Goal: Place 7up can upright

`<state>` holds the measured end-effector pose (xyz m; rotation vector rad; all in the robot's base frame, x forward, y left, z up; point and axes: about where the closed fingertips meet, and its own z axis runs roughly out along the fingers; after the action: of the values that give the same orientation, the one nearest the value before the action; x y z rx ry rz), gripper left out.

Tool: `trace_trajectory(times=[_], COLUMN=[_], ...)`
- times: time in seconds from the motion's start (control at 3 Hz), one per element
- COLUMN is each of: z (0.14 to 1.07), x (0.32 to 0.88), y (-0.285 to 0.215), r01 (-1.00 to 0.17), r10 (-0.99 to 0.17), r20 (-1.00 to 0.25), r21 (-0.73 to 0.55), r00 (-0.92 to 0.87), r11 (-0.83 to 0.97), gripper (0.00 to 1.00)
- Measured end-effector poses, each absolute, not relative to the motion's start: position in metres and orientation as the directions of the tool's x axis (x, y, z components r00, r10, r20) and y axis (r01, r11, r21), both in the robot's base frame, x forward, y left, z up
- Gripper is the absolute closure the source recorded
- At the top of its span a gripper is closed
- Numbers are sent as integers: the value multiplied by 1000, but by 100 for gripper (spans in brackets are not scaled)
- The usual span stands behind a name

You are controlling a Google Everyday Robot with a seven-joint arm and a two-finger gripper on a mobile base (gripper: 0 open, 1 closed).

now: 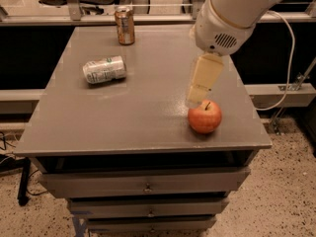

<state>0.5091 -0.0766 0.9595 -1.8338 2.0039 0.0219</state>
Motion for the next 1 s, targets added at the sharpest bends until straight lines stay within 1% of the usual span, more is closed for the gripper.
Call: trace_trajectory(times=[0.33,0.67,1.0], z=[960,955,953], x=[509,522,548], y=[-77,-39,25], r01=[-955,-958,-961], r10=[-948,-930,-895], r20=[-315,-368,-440], r21=[-267,-271,-270], r00=[-40,12,71], r11=[129,95,57], gripper=[0,0,0])
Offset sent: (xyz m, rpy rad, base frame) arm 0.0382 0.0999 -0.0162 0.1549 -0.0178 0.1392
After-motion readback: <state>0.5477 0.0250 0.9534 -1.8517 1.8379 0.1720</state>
